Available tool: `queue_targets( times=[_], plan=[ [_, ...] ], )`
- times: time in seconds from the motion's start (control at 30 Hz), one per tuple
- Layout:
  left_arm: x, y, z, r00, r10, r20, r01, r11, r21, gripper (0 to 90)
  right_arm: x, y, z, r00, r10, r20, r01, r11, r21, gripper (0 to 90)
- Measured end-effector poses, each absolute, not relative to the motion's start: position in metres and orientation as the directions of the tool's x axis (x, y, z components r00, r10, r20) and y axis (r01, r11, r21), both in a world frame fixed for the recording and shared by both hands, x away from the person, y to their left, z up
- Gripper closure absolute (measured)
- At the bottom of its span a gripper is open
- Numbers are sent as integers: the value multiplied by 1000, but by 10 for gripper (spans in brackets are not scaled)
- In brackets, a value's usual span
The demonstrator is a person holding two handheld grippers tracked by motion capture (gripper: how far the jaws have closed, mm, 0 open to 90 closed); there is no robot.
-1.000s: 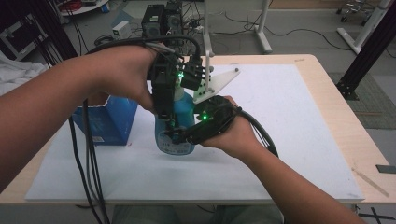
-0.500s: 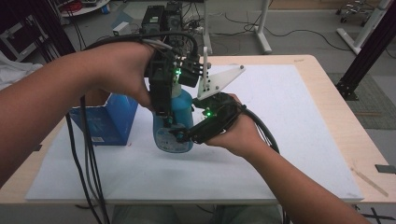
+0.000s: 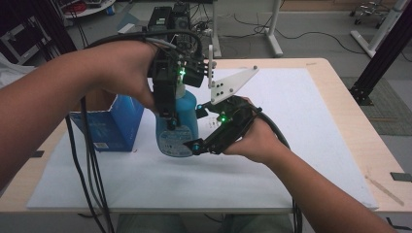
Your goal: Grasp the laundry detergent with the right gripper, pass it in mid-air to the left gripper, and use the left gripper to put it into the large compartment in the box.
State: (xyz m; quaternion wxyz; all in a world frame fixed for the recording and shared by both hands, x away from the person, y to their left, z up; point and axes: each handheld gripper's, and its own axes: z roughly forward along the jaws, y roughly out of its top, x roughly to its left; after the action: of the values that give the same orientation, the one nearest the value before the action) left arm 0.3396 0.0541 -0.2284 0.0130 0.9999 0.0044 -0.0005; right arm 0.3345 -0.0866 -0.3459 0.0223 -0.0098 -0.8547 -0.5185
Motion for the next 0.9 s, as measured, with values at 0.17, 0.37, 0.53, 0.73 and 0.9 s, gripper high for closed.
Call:
queue_targets(
  times=[0.17, 0.37, 0.53, 0.73, 0.9],
  plan=[
    [343, 61, -219, 999, 40, -3, 40, -999, 26, 397, 337, -96, -344, -999, -4, 38, 31, 499, 866, 121],
    [348, 69, -207, 992, 125, -4, 126, -992, 16, 397, 339, -109, -338, -999, 29, 18, 31, 552, 833, 21],
    [354, 78, -195, 974, 228, -18, 228, -973, 18, 396, 342, -119, -328, -999, 36, 3, 24, 586, 810, 7],
    [365, 95, -176, 916, 399, -34, 400, -916, 34, 395, 346, -131, -316, -999, 48, -9, 22, 615, 788, 7],
    [371, 109, -161, 858, 514, -19, 514, -857, 41, 395, 349, -138, -307, -998, 65, -24, 23, 636, 772, 6]
  ],
)
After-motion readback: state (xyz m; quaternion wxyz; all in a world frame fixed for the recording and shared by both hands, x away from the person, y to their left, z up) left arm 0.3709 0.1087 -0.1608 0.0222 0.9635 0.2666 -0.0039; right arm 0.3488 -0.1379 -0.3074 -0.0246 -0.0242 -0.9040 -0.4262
